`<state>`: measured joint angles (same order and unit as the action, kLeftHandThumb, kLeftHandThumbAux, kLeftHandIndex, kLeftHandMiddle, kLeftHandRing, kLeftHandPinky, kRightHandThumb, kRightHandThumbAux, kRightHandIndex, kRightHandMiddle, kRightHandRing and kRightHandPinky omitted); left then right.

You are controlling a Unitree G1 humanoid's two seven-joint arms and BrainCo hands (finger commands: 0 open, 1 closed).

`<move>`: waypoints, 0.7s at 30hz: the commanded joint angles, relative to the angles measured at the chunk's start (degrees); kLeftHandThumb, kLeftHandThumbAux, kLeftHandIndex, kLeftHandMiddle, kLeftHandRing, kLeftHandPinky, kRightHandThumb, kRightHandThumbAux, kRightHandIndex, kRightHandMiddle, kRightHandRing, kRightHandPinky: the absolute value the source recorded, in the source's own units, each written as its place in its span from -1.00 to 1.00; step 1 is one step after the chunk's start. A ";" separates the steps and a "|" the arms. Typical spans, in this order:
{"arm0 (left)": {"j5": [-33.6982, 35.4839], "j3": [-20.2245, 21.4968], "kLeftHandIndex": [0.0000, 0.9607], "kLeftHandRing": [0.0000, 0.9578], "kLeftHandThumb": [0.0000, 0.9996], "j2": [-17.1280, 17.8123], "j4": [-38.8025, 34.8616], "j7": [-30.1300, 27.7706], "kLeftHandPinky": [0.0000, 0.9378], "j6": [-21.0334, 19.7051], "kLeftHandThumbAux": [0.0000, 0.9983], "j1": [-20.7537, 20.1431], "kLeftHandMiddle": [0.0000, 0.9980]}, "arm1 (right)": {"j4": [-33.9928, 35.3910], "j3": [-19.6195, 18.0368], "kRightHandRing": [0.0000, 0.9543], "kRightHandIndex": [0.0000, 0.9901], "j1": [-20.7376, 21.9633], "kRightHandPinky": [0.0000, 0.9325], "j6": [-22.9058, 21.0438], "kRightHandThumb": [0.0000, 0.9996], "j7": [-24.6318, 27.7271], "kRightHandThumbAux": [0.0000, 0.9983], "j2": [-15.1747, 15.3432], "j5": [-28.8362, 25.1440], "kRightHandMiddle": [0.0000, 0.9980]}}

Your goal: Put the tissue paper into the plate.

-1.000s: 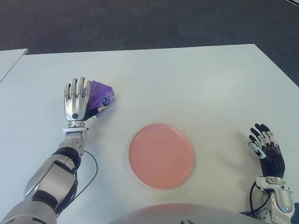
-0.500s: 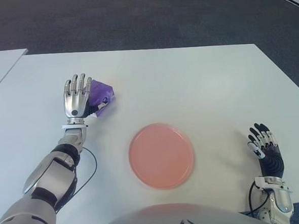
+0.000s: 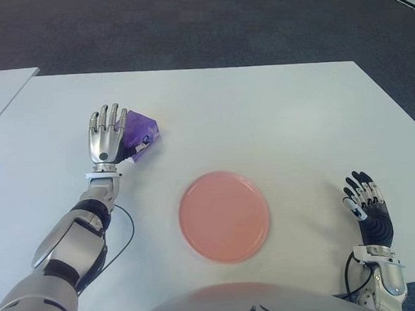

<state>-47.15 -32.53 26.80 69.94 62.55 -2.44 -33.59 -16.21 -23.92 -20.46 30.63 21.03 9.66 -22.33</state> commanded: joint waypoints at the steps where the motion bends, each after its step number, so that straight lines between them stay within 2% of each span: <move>1: -0.31 -0.33 -1.00 -1.00 -0.75 -0.06 0.33 -1.76 -1.00 -0.05 -0.55 -0.55 -1.00 | -1.73 0.77 -0.79 -0.78 -1.68 -0.77 -1.54 -0.96 -0.15 0.38 -1.70 0.29 -0.75; 21: -0.26 -0.59 -0.96 -1.00 -0.72 -0.57 1.29 -3.77 -0.97 0.93 -0.50 -0.56 -1.00 | -0.98 0.84 -0.79 -0.78 -2.32 -0.77 -1.66 -0.96 -0.14 0.38 -1.73 0.09 -0.75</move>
<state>-47.19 -32.66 26.71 70.29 60.12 -1.81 -34.22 -15.48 -23.78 -21.32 30.62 21.04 9.62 -22.41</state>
